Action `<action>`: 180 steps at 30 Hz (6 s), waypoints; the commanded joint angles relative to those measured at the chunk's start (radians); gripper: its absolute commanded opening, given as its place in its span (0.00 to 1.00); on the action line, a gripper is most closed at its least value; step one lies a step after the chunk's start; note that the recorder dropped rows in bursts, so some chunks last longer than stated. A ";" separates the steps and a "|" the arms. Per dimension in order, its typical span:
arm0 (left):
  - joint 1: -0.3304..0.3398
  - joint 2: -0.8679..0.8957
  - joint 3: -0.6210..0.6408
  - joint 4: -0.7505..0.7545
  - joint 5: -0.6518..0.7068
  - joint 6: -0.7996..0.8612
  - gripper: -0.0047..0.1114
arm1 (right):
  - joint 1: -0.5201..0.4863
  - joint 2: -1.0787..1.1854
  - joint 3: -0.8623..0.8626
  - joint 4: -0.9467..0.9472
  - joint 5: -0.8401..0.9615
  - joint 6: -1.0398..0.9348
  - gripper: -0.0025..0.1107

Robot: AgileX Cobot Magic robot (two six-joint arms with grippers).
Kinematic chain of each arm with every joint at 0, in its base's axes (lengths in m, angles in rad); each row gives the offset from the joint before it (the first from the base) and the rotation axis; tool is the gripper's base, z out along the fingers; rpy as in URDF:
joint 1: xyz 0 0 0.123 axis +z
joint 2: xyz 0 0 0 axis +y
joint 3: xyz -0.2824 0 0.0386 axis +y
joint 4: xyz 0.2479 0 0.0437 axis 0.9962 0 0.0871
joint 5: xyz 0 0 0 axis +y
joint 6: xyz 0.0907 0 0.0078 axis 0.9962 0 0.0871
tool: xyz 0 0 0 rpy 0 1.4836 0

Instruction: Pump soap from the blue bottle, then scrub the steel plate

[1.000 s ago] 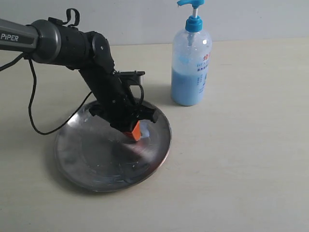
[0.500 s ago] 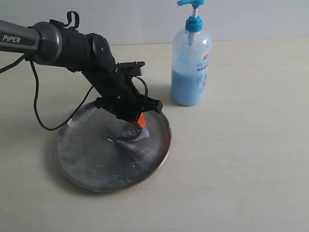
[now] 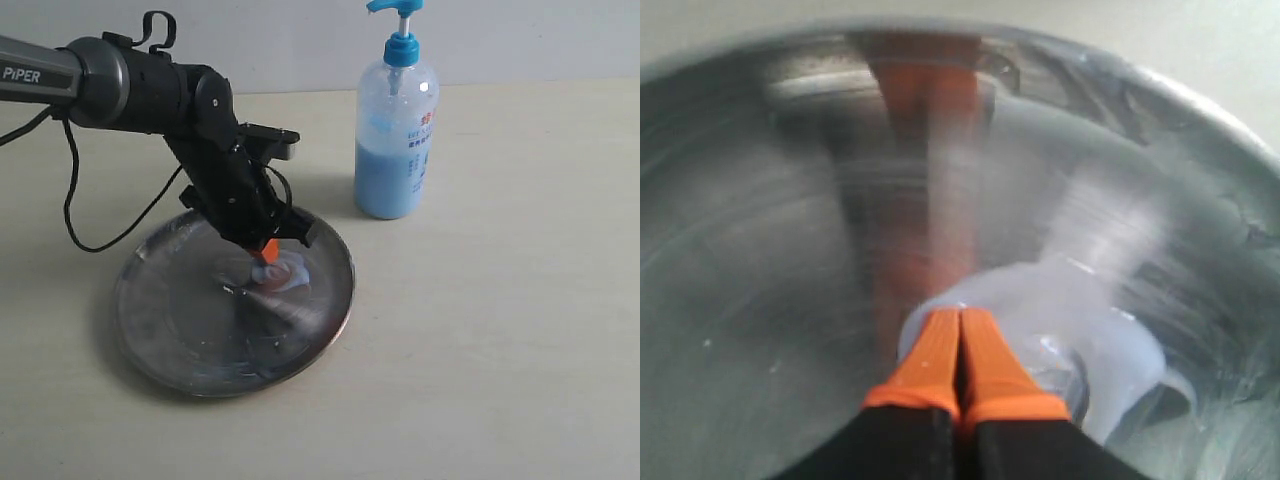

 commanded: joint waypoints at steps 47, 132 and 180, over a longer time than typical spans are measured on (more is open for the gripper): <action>0.000 0.024 0.017 0.042 0.066 0.024 0.04 | -0.003 -0.008 0.003 0.011 -0.014 -0.005 0.02; -0.098 0.026 0.017 0.487 0.042 -0.344 0.04 | -0.003 -0.008 0.003 0.018 -0.011 -0.007 0.02; 0.086 -0.428 0.021 0.043 0.097 -0.105 0.04 | -0.003 -0.008 0.027 0.019 0.014 -0.042 0.02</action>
